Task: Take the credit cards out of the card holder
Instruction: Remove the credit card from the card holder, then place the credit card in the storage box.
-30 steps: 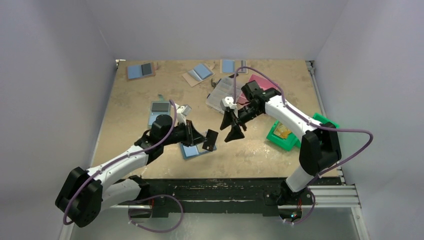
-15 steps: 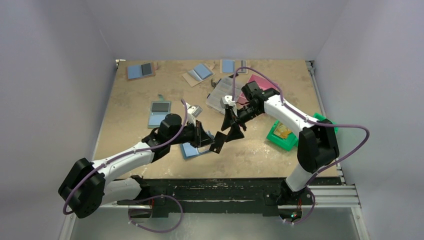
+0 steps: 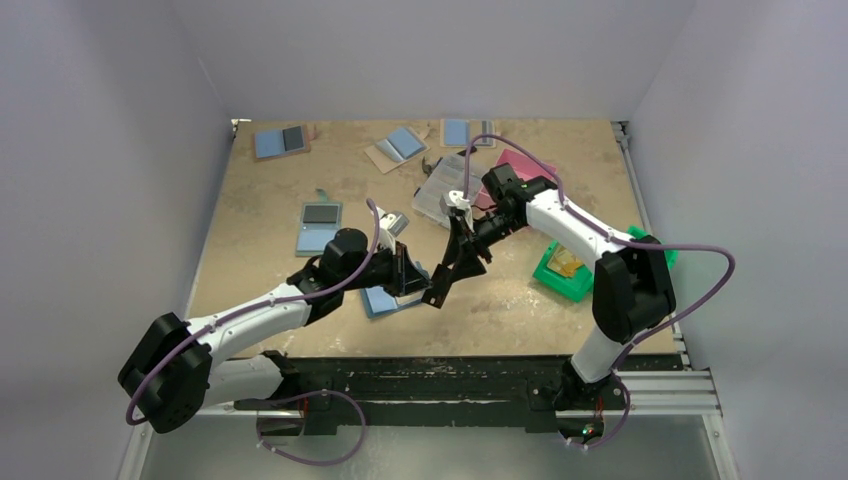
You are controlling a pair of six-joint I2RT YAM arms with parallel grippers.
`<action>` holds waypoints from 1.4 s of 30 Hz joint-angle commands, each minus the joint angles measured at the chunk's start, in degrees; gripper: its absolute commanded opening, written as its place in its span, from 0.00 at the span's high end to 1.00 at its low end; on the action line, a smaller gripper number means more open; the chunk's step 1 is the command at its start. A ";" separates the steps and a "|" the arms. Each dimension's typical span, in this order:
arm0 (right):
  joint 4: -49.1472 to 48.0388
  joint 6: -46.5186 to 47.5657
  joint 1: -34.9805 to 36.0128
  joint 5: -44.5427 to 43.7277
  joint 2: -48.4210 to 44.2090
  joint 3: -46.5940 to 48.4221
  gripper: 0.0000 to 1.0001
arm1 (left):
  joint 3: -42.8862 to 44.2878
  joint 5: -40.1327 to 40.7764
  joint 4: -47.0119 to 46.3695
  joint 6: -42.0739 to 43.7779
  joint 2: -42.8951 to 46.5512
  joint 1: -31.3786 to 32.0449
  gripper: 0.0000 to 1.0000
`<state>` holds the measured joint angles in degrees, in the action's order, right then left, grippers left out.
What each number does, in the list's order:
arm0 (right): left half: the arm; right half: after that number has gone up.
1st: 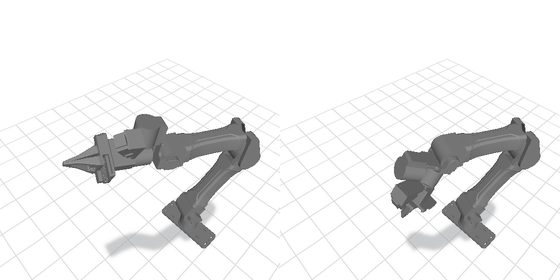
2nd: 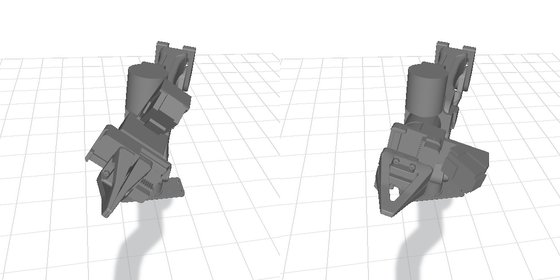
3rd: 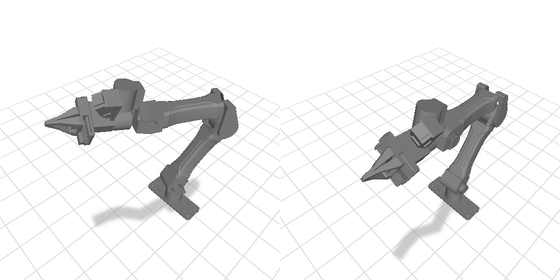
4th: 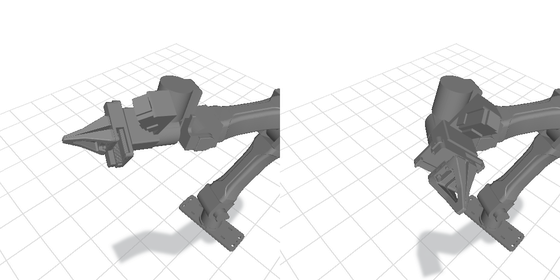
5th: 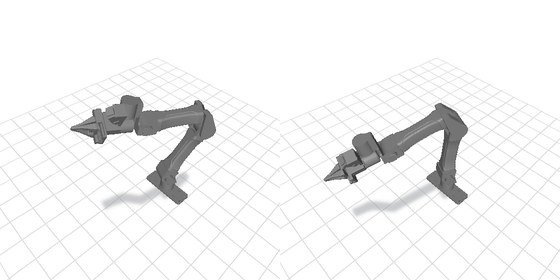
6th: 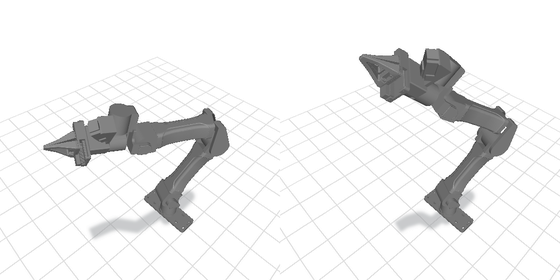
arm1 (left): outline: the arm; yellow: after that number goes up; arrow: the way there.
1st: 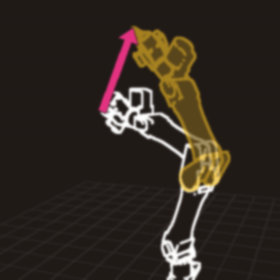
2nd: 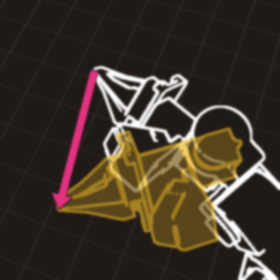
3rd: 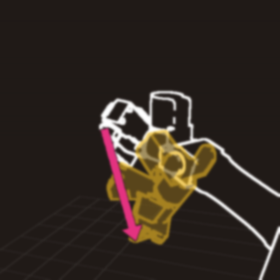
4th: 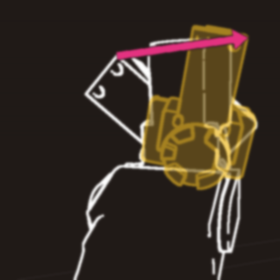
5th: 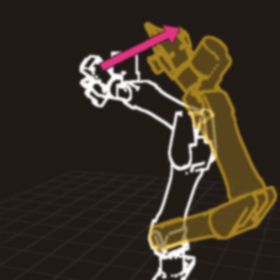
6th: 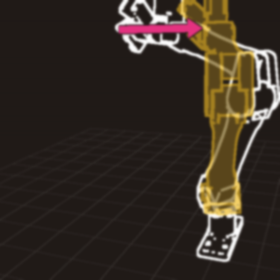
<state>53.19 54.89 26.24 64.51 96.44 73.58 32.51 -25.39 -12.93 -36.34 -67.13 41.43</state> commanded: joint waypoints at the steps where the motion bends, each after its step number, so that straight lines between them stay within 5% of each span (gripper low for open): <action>1: 1.57 -0.09 0.21 3.42 0.53 0.06 0.51 | 1.72 0.56 -3.64 1.17 0.67 0.49 1.00; 6: 3.38 1.12 0.21 3.82 1.26 0.66 0.69 | 1.46 1.18 -3.83 0.93 1.04 0.58 1.00; 7: 3.86 1.62 0.22 3.97 1.35 0.75 0.75 | 1.42 1.43 -3.85 0.71 1.04 0.59 1.00; 8: 4.64 2.62 0.15 4.21 1.50 1.00 0.96 | 1.29 1.86 -3.97 0.53 0.96 0.64 1.00; 9: 5.37 3.43 0.21 4.30 1.55 1.18 1.00 | 1.20 2.14 -3.97 0.35 0.88 0.59 1.00; 12: 7.13 5.54 0.22 3.79 1.28 1.56 1.00 | 1.27 2.36 -3.77 -0.19 0.61 0.58 0.98; 18: 7.46 6.91 -0.02 0.35 -0.94 1.47 1.00 | 1.98 7.73 1.34 -0.34 2.88 0.45 0.29; 23: 12.18 12.06 -2.12 -4.59 -3.20 2.89 1.00 | 4.22 14.18 10.50 2.50 8.00 -1.92 0.10; 34: 21.33 16.73 -22.94 -12.34 -10.61 8.11 1.00 | 20.04 11.40 33.07 19.11 4.35 -12.29 0.06; 42: 25.55 11.90 -35.20 -25.13 -14.65 14.83 1.00 | 16.90 12.80 30.77 22.01 4.39 -15.80 0.06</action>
<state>75.48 69.17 -4.08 47.11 85.62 85.49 50.76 -12.80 17.74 -17.67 -64.73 28.36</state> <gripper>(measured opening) 0.024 0.940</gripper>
